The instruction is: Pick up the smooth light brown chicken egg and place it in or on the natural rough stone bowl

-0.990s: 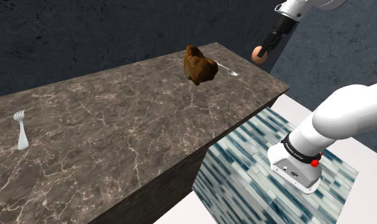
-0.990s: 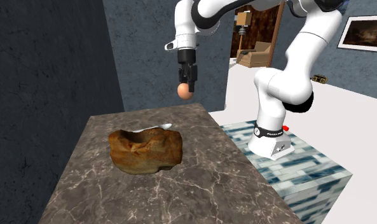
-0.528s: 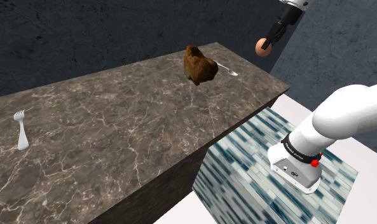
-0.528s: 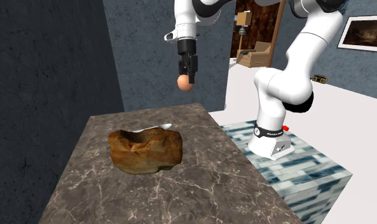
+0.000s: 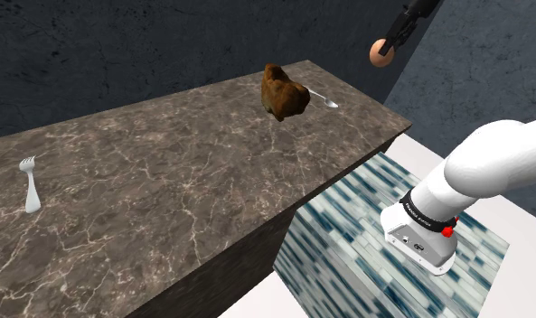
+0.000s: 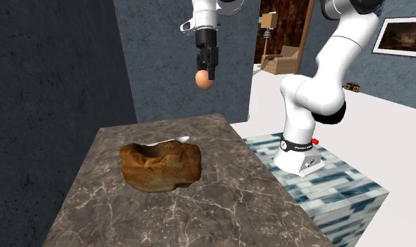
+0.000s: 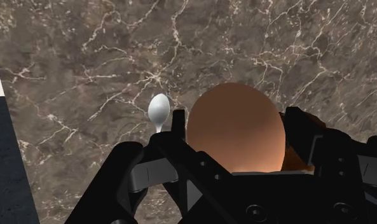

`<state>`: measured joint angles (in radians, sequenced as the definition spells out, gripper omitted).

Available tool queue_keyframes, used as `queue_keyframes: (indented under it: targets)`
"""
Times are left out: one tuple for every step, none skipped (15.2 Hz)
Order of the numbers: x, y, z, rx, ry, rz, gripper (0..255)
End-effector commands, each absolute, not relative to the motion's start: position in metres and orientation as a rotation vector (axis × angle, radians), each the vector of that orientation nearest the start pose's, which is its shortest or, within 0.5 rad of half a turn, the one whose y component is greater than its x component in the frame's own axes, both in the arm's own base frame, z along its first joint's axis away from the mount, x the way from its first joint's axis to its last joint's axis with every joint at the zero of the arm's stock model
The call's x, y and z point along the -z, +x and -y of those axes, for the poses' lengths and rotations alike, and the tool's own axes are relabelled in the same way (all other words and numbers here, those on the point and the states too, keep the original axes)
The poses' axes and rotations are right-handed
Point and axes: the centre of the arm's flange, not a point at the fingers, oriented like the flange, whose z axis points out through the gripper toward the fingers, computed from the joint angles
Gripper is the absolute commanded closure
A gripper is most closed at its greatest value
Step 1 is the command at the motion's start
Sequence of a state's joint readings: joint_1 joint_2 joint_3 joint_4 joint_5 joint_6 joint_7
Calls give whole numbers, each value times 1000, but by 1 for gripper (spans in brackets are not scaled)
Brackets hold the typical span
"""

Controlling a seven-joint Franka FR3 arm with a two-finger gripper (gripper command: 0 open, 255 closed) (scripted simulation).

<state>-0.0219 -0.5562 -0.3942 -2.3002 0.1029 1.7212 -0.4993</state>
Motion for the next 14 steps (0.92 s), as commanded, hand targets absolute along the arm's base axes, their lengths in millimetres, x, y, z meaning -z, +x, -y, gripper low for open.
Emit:
queue_keyframes:
  targets:
    - [-544, 353, 167, 104, -2832, 178, 255]
    - [-545, 362, 157, 104, -2832, 178, 255]
    - [-545, 370, 147, 104, -2832, 178, 255]
    - [-545, 379, 137, 104, -2832, 178, 255]
    - [-545, 388, 128, 104, -2832, 178, 255]
    - [-546, 397, 118, 104, -2832, 178, 255]
    - [-546, 405, 108, 104, -2832, 178, 255]
    - [-546, 414, 98, 104, -2832, 178, 255]
    - [-547, 423, 88, 104, -2832, 178, 255]
    - [-547, 432, 78, 104, -2832, 178, 255]
    - [-547, 440, 68, 104, -2832, 178, 255]
    - [-547, 449, 58, 104, -2832, 178, 255]
    - [-548, 458, 49, 104, -2832, 178, 255]
    - [-548, 467, 39, 104, -2832, 178, 255]
